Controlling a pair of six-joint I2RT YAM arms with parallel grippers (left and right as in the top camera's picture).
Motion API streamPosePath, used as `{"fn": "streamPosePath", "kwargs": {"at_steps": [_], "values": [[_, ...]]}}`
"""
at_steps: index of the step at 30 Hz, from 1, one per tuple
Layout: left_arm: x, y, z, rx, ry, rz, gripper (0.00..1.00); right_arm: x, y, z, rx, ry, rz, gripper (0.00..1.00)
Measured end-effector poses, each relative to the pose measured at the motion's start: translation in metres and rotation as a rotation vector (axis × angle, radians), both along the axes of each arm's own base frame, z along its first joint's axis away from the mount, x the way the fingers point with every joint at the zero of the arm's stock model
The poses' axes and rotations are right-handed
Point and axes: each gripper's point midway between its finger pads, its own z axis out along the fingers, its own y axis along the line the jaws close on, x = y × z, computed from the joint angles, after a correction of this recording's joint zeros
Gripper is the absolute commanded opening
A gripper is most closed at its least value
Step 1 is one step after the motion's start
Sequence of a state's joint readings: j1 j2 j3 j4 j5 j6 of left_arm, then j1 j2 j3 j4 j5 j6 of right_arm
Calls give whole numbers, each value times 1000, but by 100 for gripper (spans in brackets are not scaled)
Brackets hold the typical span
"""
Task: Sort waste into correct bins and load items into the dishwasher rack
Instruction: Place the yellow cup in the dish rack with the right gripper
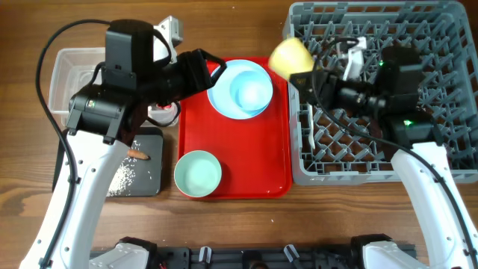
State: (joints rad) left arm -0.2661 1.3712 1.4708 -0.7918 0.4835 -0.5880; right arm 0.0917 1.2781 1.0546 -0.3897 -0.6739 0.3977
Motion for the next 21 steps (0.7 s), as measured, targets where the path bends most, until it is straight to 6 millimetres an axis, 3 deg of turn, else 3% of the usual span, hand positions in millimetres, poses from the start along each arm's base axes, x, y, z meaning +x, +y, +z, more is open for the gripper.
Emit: {"fn": "streamPosePath", "kwargs": {"at_steps": [1, 3, 8, 11, 14, 16, 21], "values": [[1, 6, -6, 32, 13, 33, 63, 3, -19, -19, -98, 50, -97, 39], [0, 14, -14, 70, 37, 64, 63, 0, -43, -33, -221, 125, -200, 38], [-7, 26, -30, 139, 98, 104, 63, -12, -80, -4, -403, 181, -336, 36], [-11, 28, -33, 151, 118, 107, 63, -22, -98, -18, -495, 250, -393, 34], [-12, 27, -34, 159, 119, 105, 63, -22, -109, -46, -574, 351, -408, 34], [-14, 23, -36, 178, 114, 99, 63, -18, -111, -72, -613, 435, -393, 34], [-16, 16, -38, 224, 96, 96, 63, -18, -114, -117, -673, 582, -358, 34]]}}
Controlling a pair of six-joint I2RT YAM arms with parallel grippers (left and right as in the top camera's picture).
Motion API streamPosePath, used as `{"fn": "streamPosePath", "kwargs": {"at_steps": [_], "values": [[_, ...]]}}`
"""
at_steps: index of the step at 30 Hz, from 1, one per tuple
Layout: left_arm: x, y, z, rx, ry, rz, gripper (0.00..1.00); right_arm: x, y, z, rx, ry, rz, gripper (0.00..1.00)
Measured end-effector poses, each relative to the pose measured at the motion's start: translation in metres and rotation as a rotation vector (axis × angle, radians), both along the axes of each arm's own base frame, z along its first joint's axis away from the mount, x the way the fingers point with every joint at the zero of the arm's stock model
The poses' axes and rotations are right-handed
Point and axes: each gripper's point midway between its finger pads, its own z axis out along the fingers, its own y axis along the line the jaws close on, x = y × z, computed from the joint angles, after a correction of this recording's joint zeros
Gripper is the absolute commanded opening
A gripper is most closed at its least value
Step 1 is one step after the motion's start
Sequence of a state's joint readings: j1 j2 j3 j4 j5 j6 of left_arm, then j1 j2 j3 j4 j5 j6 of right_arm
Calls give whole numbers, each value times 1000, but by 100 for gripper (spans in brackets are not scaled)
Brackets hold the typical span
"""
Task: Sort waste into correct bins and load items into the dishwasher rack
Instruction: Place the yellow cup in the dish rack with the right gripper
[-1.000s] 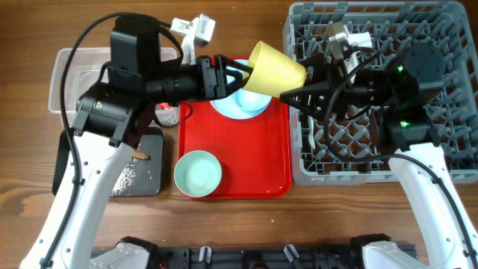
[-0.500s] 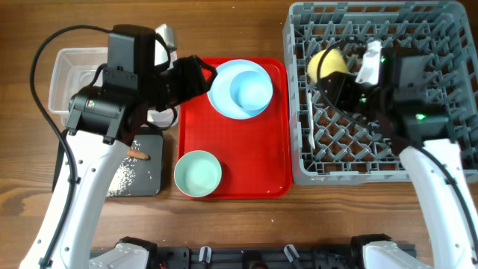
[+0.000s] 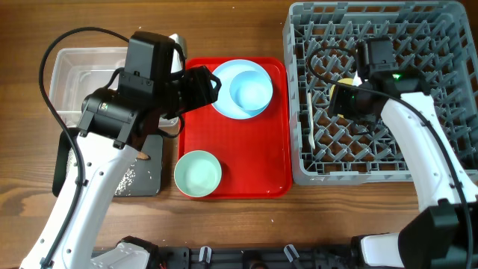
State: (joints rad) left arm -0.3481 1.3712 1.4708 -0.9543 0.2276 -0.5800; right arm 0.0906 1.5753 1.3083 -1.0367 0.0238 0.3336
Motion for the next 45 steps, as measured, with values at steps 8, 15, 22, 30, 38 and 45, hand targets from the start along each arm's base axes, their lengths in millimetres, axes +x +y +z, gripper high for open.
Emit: {"fn": "streamPosePath", "kwargs": {"at_steps": [8, 15, 22, 30, 38, 45], "values": [[9, 1, -18, 38, 38, 15, 62, 3, 0, -12, -11, 33, 23, 25], [12, -1, -25, 45, 55, 15, 63, 15, 10, 5, 36, -18, 64, 31], [12, -1, -25, 45, 55, 15, 63, 5, 9, 2, 33, 26, 63, 31], [12, -1, -25, 45, 55, 15, 63, 3, 9, -4, 33, 32, 63, 63], [12, 0, -25, 46, 58, 15, 64, 8, 9, 4, 29, 13, 78, 76], [14, -1, -24, 45, 47, 17, 66, 46, 45, 72, 188, -184, 220, 47]]}}
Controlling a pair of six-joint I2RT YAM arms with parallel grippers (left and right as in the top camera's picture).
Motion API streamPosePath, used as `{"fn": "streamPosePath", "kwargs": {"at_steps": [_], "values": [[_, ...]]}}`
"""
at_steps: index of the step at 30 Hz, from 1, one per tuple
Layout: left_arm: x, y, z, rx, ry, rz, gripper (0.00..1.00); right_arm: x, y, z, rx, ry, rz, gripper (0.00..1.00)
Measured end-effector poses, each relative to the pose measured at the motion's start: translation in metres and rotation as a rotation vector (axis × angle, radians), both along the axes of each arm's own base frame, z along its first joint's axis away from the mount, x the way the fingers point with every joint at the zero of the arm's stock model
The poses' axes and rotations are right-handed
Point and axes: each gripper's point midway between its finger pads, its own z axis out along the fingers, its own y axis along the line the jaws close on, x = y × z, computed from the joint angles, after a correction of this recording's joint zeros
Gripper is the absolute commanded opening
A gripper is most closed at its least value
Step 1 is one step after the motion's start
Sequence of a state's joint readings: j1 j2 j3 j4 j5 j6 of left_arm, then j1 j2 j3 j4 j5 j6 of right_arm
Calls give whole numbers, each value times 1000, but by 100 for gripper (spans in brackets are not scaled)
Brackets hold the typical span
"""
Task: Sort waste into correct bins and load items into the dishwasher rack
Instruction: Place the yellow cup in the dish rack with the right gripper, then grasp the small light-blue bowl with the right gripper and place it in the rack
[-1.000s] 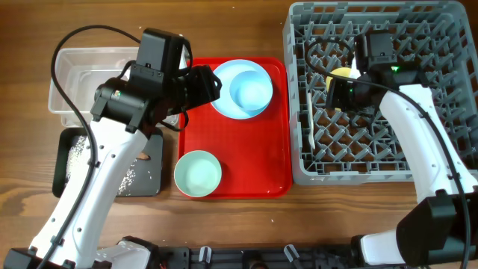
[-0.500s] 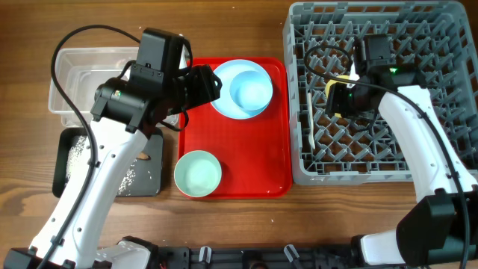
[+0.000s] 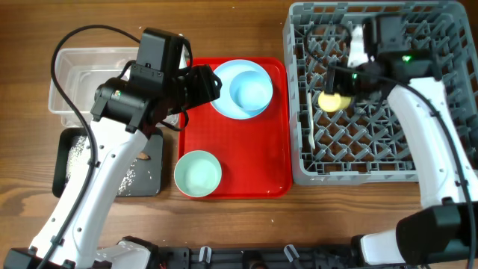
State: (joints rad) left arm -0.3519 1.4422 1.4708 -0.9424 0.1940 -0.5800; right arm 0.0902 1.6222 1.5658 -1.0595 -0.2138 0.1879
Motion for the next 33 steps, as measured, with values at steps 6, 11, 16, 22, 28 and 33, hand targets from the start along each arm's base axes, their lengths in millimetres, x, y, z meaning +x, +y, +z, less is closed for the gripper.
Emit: {"fn": "streamPosePath", "kwargs": {"at_steps": [6, 11, 16, 22, 28, 33], "values": [[22, 42, 1, 110, -61, 151, 79, 1, 111, 36, 118, -179, 364, 48], [30, 133, -6, 161, -7, 398, 100, 5, 201, -29, -1, -176, 569, 49], [25, 187, -10, 205, 25, 544, 100, 20, 222, -127, -91, -66, 609, 40], [24, 195, -11, 208, 28, 567, 100, 24, 223, -160, -116, -32, 623, 4], [24, 195, -11, 208, 28, 567, 100, 27, 220, -140, -118, -68, 607, 4], [24, 195, -11, 208, 28, 567, 100, 37, 191, 9, 47, -338, 503, 4]]}}
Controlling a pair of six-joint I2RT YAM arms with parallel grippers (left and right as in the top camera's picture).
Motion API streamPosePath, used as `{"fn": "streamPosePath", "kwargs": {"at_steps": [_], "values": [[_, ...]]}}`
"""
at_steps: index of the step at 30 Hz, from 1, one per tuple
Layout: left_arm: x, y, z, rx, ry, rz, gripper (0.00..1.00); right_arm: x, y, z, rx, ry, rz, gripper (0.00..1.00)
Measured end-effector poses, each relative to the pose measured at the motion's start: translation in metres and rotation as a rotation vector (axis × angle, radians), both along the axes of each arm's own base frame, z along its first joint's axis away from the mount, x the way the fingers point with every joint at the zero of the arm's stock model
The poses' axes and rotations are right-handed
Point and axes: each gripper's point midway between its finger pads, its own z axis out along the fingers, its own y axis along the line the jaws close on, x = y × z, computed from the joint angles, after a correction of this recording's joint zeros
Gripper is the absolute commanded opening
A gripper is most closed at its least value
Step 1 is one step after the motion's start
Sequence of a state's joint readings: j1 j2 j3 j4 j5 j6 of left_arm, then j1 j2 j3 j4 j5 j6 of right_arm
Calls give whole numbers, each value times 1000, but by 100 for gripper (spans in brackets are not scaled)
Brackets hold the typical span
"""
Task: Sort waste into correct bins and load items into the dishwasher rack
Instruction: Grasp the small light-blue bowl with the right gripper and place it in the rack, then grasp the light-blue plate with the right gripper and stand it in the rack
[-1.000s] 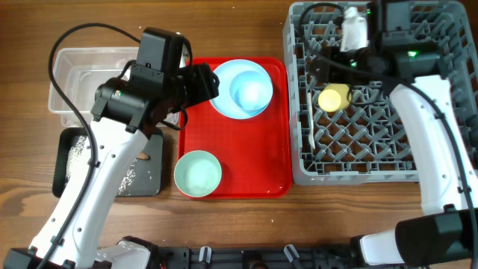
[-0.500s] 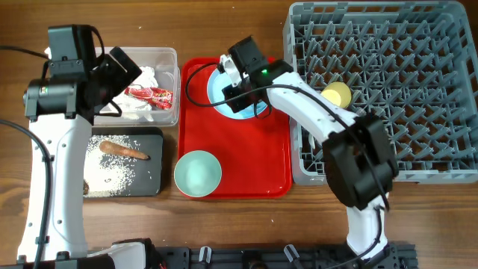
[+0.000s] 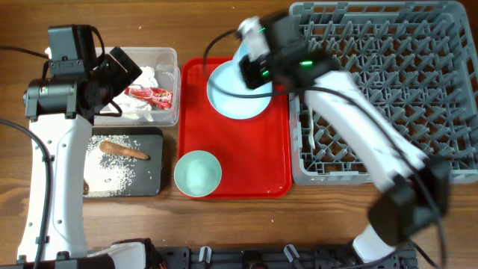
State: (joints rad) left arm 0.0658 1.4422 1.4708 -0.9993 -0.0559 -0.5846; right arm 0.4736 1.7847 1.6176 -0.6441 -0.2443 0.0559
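On the red tray a light blue plate lies at the back and a small green bowl at the front left. My right gripper reaches from the grey dishwasher rack over the plate's middle, covering the blue bowl there; its jaws are hidden under the wrist. At the left edge of the clear bin my left gripper hangs open and empty. In the bin lie a red wrapper and white scraps. No yellow cup shows in the rack.
A black tray in front of the clear bin holds an orange carrot piece and scattered rice grains. The right arm crosses the rack's left part and the gap to the red tray. Bare wooden table lies along the front.
My right gripper has left the yellow cup in the rack and now sits over the blue plate and bowl. The left arm has moved from the tray's left edge to the clear bin.
First my right gripper held a yellow cup at the rack's left rear corner, then over the rack's inside, then low among its pegs. Meanwhile the left arm hovered between the bins and the red tray. Now it is at the clear bin and the right gripper at the blue bowl.
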Motion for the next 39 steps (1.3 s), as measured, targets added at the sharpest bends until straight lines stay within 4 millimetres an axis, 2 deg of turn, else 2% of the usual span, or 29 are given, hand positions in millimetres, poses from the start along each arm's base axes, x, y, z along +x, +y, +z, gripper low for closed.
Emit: {"fn": "streamPosePath", "kwargs": {"at_steps": [1, 2, 3, 4, 6, 7, 10, 13, 15, 17, 20, 22, 23, 26, 27, 29, 31, 33, 34, 35, 37, 39], "values": [[0, 0, 0, 0, 0, 0, 100, 2, -17, 37, 68, -57, -22, 4], [0, 0, 0, 0, 0, 0, 100, 5, -35, 62, 140, -80, -38, 4], [0, 0, 0, 0, 0, 0, 100, 8, -47, 73, 190, -82, -44, 4], [0, 0, 0, 0, 0, 0, 100, 16, -70, 81, 255, -70, -58, 4], [0, 0, 0, 0, 0, 0, 100, 37, -118, 71, 391, 8, -93, 4], [0, 0, 0, 0, 0, 0, 100, 45, -132, 65, 444, 33, -94, 4], [0, 0, 0, 0, 0, 0, 100, 66, -166, 36, 620, 125, -64, 4], [0, 0, 0, 0, 2, 0, 100, 80, -192, -5, 778, 235, -41, 4], [-1, 0, 0, 0, 3, 0, 100, 81, -207, -23, 845, 300, -55, 4], [-1, 0, 0, 0, 3, 0, 100, 83, -222, -30, 871, 313, -79, 4], [-1, 0, 0, 0, 3, 0, 100, 83, -232, -31, 881, 311, -96, 4], [-1, 0, 0, 0, 3, 0, 100, 83, -235, -31, 883, 312, -103, 13], [-1, 0, 0, 0, 3, 0, 100, 82, -235, -32, 885, 321, -109, 23], [-1, 0, 0, 0, 3, 0, 100, 81, -242, -37, 882, 344, -149, 40], [-1, 0, 0, 0, 3, 0, 100, 81, -250, -40, 877, 348, -181, 50], [-1, 0, 0, 0, 3, 0, 100, 81, -272, -47, 868, 351, -250, 50], [-1, 0, 0, 0, 3, 0, 100, 75, -310, -57, 858, 362, -368, 51], [0, 0, 0, 0, 2, 0, 100, 64, -348, -77, 795, 395, -525, 51], [-1, 0, 0, 0, 3, 0, 100, 60, -361, -81, 763, 396, -575, 51], [-1, 0, -1, 0, 4, 0, 100, 56, -370, -77, 712, 379, -619, 52], [-1, 0, 0, 0, 3, 0, 100, 51, -369, -45, 597, 298, -644, 51], [-1, 0, 0, -1, 3, 0, 100, 44, -332, 13, 448, 164, -586, 51]]}}
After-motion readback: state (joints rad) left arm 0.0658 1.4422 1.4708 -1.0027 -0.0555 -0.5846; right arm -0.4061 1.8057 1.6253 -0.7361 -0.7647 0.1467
